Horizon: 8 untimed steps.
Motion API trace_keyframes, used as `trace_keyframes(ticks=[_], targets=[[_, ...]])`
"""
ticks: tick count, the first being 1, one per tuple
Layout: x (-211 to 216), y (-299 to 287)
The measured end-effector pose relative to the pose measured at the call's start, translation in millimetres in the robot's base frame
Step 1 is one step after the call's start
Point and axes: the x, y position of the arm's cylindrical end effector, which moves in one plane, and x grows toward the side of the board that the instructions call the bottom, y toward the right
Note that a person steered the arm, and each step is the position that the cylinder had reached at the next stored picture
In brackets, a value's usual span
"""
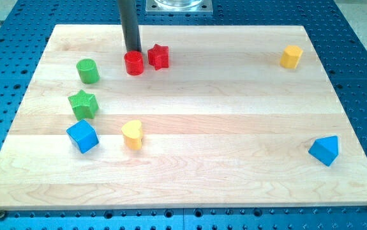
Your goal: Move the yellow hexagon vertically below the red star
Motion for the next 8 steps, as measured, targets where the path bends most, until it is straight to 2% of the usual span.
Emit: trace_keyframes(ticks=[1, 2, 3, 5, 6, 8], targets=[[0.6, 52.9], [17.3, 57.8], [-1.3, 83.5], [-66.4, 258.7], [-48.7, 340.9], [63.3, 322.7]])
